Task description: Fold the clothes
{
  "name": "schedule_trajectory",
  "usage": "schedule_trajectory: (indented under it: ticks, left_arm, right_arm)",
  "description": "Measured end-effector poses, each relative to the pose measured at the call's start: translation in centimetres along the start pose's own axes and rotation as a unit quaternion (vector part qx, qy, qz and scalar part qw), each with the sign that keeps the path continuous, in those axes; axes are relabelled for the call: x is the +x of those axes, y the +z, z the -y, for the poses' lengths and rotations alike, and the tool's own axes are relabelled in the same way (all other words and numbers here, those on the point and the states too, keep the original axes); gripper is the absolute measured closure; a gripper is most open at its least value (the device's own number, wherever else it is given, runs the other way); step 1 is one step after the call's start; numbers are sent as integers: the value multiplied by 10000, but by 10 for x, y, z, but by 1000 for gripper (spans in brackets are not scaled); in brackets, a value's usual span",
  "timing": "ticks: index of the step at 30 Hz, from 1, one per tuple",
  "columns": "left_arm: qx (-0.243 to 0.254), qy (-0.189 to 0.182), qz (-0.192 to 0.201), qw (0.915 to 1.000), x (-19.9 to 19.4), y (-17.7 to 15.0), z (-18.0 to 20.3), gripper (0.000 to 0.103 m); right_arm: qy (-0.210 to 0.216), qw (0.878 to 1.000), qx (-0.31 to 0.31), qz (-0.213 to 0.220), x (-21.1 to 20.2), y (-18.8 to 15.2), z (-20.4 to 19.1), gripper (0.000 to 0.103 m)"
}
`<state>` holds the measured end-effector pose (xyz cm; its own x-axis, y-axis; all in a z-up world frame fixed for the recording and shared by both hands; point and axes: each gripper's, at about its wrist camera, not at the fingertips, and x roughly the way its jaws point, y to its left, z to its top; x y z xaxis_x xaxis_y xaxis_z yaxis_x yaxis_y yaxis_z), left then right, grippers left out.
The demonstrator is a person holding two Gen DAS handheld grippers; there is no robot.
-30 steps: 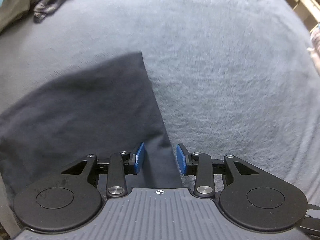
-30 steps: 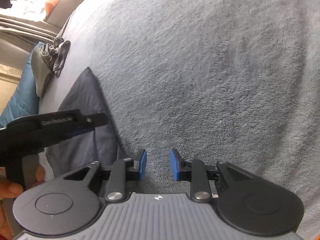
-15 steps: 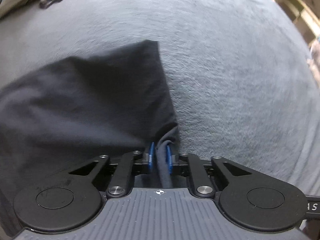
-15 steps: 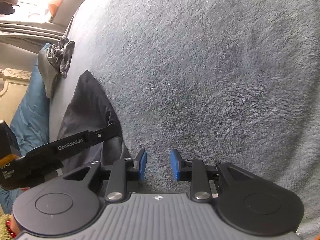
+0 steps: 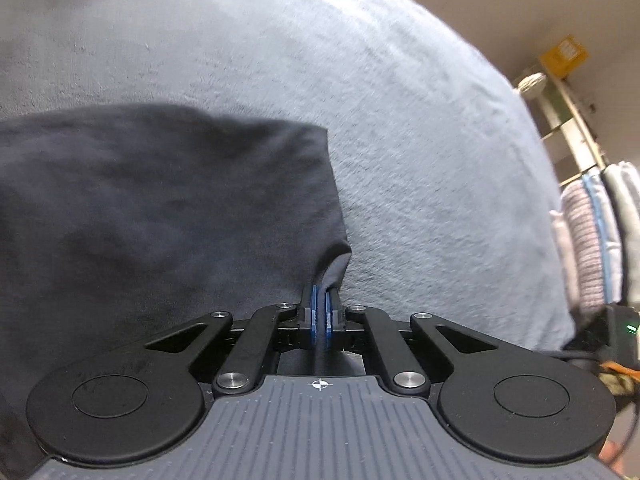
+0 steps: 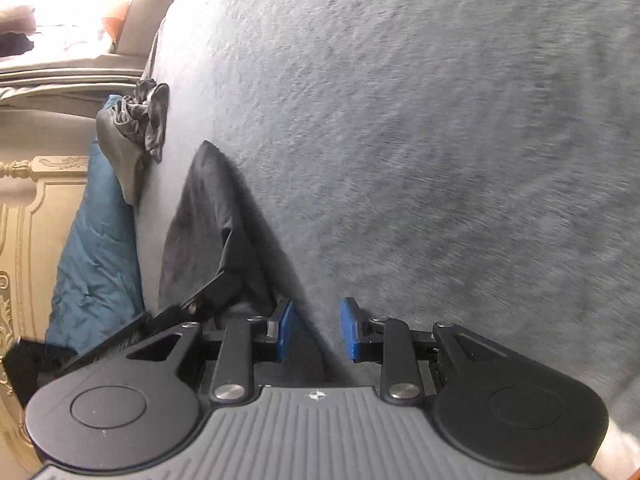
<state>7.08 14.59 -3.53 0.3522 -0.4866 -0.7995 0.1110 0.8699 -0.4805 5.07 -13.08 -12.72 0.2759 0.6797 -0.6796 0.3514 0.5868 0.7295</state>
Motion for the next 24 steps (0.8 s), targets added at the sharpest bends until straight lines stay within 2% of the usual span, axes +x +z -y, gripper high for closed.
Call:
schedule_trajectory:
  ticks: [3, 7, 9, 11, 15, 17, 20, 24]
  left_arm:
    - [-84, -104, 71, 9999, 0, 1, -2, 101]
    - [-151, -189, 103, 9997, 1, 2, -3, 101]
    - [-156, -208, 102, 9996, 4, -1, -3, 101]
    - [-164, -209, 112, 9996, 6, -2, -3, 101]
    - [-159, -207, 174, 9995, 2, -1, -2, 101]
    - [-187, -207, 225, 9994, 0, 0, -1, 101]
    - [-214, -214, 286, 9991, -3, 1, 0, 101]
    - [-262, -250, 213, 9991, 3, -1, 0, 101]
  right_arm:
    - [-95, 9990, -128, -426, 14, -7, -3, 75]
    - [-469, 9948, -159, -895, 15, -26, 2, 75]
    - [-536, 9952, -98, -814, 7, -26, 3, 75]
    - [-497, 9975, -130, -491, -2, -16, -2, 74]
    - [-139, 9997, -183, -85, 3, 13, -15, 75]
    - [77, 9995, -155, -275, 19, 22, -19, 75]
    - [89, 9970, -167, -746, 36, 16, -21, 75]
    - [132, 9952, 24, -973, 25, -9, -9, 75]
